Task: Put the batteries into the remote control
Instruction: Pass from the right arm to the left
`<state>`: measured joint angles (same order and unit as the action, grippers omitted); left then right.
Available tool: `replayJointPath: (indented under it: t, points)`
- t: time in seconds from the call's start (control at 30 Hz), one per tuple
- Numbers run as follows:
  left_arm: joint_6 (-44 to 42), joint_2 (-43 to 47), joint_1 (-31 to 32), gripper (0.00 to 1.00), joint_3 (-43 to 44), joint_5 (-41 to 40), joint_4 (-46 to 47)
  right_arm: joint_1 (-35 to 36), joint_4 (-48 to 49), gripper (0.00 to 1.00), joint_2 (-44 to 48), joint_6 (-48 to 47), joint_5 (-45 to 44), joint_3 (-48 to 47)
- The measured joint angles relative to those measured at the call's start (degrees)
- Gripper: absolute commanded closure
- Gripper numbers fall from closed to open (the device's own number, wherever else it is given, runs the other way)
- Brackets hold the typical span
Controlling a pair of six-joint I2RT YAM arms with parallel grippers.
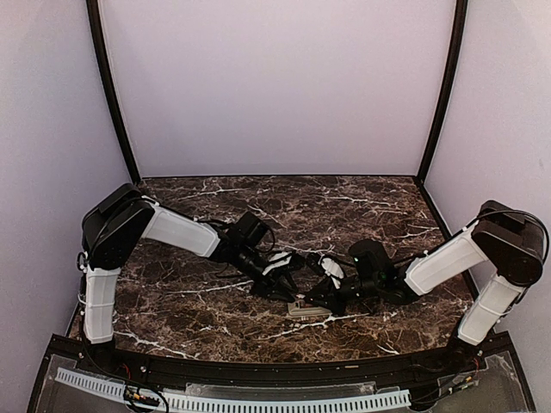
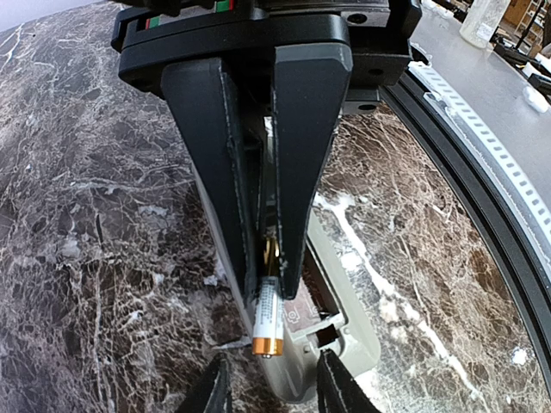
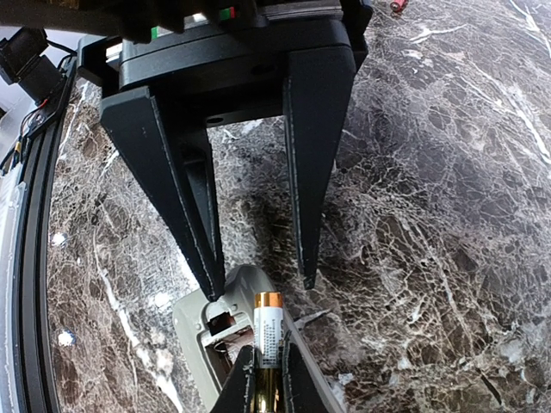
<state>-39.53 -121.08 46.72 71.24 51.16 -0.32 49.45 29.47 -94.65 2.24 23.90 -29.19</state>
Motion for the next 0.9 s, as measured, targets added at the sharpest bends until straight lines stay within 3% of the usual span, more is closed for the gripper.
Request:
replayJointPath:
  t: [0.7,0.9]
  points:
    - [1.14,0.0,0.83,0.81,0.52,-2.01,0.85,0.0,0.52,0.92,0.07,1.03,-0.24,0.39]
    - [0.59,0.0,0.92,0.73,0.92,-2.75,0.17,-0.02,0.7,0.92,0.17,1.14,-0.44,0.57]
